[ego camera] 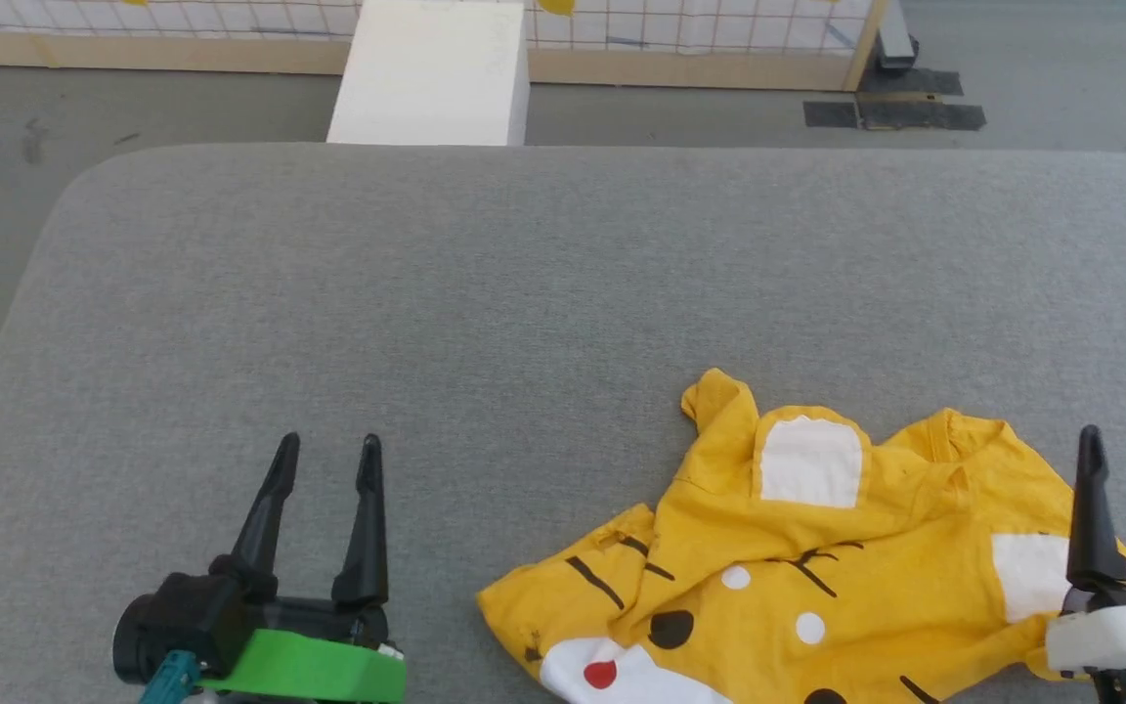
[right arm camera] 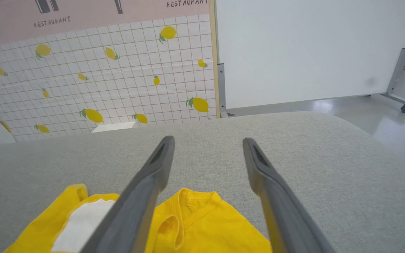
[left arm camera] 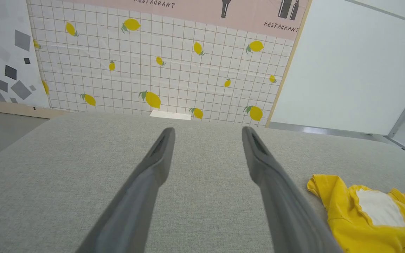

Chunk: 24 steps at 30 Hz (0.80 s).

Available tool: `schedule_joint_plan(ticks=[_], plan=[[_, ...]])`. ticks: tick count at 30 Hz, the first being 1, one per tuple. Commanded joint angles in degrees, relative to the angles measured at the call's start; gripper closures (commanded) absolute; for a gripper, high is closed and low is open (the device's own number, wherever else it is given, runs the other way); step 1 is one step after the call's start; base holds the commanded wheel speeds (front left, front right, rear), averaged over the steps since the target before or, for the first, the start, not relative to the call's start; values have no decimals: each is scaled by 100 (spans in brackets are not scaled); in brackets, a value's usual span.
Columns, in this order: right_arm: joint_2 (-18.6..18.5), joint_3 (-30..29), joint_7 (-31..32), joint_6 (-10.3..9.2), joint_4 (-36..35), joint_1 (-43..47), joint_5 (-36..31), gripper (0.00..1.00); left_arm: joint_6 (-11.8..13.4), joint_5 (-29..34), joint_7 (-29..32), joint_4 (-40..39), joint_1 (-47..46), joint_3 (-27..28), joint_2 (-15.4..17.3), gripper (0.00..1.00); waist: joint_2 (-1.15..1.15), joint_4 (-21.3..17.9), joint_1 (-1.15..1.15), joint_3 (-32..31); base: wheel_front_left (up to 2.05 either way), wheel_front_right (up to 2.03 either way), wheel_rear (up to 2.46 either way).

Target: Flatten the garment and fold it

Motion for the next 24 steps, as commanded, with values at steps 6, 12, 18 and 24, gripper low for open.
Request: schedule_joint_plan(ticks=[6,12,18,24], plan=[[16,-142,-106,-8,-53,-91,29,0,-76,255,112,186,-408,-603,234,0,0,-90,0,137,0,0,0],[16,-221,29,-8,-315,-233,34,0,-93,111,1506,688,-1384,-2229,856,0,0,-18,0,312,0,0,0],[17,-117,232,-8,-657,-267,37,0,-94,-557,2724,1138,-2144,-3646,1270,0,0,-79,0,463,0,0,0],[17,-35,353,-8,-842,-213,73,0,-95,-1016,3271,1750,-2621,-4508,1481,0,0,-183,0,530,0,0,0]])
